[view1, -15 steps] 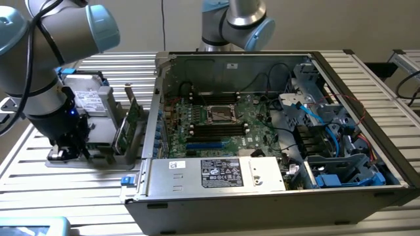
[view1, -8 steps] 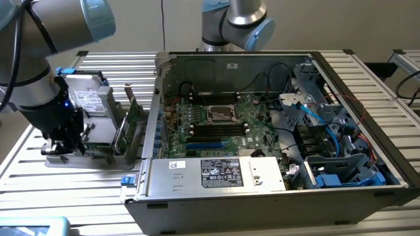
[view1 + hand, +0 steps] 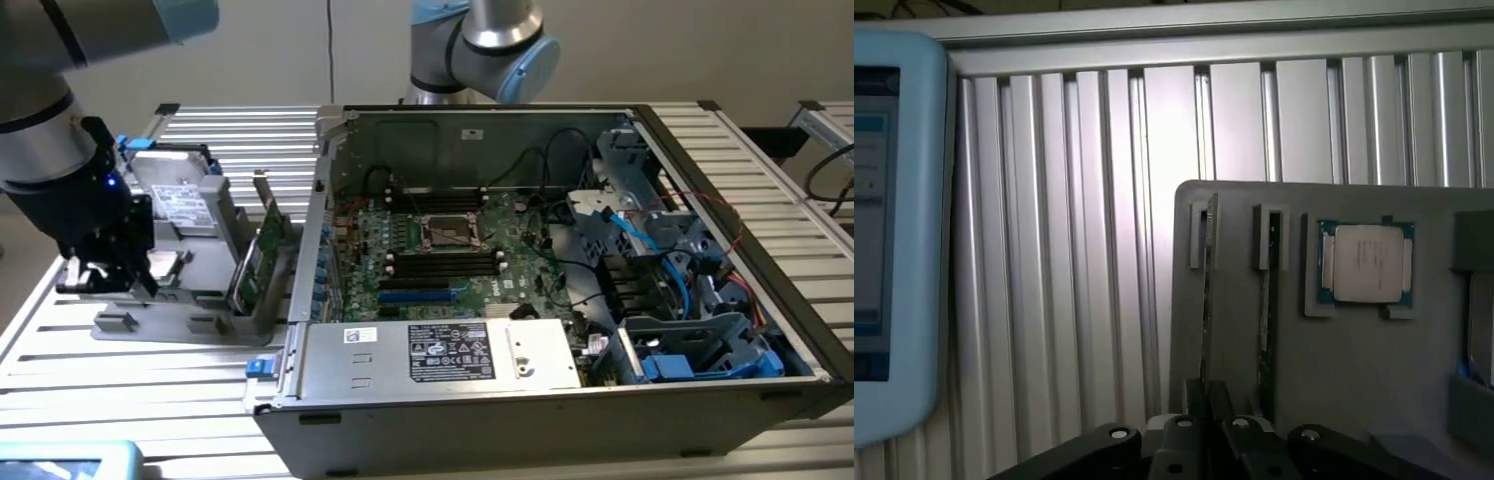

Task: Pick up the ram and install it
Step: 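Pick up the ram and move it above insertion slot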

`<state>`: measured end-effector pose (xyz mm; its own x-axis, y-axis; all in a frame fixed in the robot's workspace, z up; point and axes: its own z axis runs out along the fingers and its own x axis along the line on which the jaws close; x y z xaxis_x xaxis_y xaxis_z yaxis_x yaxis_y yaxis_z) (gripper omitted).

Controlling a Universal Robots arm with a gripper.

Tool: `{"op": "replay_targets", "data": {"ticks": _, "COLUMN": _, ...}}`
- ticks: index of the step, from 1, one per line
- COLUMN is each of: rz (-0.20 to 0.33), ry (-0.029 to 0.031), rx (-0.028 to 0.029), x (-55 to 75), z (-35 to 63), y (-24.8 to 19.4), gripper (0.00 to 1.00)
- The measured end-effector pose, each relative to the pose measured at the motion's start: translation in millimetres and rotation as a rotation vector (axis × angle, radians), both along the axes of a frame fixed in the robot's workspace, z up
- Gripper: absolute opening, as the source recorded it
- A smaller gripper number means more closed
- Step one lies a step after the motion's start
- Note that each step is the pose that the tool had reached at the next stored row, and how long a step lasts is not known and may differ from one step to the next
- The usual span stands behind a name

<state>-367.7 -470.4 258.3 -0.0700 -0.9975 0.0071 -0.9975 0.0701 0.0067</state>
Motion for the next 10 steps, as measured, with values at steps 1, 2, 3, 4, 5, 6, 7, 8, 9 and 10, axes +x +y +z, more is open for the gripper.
{"op": "replay_targets", "data": {"ticks": 1, "rz": 0.0, "ry": 0.0001, "rx": -0.0001, "x": -0.2, "z": 4.7, "y": -0.2, "gripper": 0.13}}
{"op": "replay_targets", "data": {"ticks": 2, "rz": 0.0, "ry": 0.0, "rx": 0.0, "x": -0.2, "z": 9.1, "y": -0.4, "gripper": 0.13}}
{"op": "replay_targets", "data": {"ticks": 3, "rz": 0.0, "ry": 0.0, "rx": -0.0001, "x": -0.2, "z": 13.8, "y": -0.7, "gripper": 0.13}}
{"op": "replay_targets", "data": {"ticks": 4, "rz": 0.0, "ry": 0.0001, "rx": 0.0, "x": -0.2, "z": 18.3, "y": -1.3, "gripper": 0.13}}
{"op": "replay_targets", "data": {"ticks": 5, "rz": 0.0, "ry": -0.0001, "rx": 0.0, "x": -0.1, "z": 22.7, "y": -2.1, "gripper": 0.13}}
{"op": "replay_targets", "data": {"ticks": 6, "rz": 0.0, "ry": 0.0001, "rx": 0.0, "x": 0.3, "z": 27.2, "y": -3.2, "gripper": 0.13}}
{"op": "replay_targets", "data": {"ticks": 7, "rz": 0.0, "ry": 0.0001, "rx": -0.0001, "x": 1.5, "z": 32.0, "y": -4.7, "gripper": 0.13}}
{"op": "replay_targets", "data": {"ticks": 8, "rz": 0.0, "ry": 0.0004, "rx": -0.0001, "x": 3.8, "z": 36.5, "y": -6.7, "gripper": 0.13}}
{"op": "replay_targets", "data": {"ticks": 9, "rz": 0.0, "ry": 0.0012, "rx": -0.0002, "x": 6.7, "z": 41.1, "y": -8.8, "gripper": 0.13}}
{"op": "replay_targets", "data": {"ticks": 10, "rz": 0.0, "ry": 0.0018, "rx": 0.0, "x": 9.8, "z": 45.5, "y": -10.9, "gripper": 0.13}}
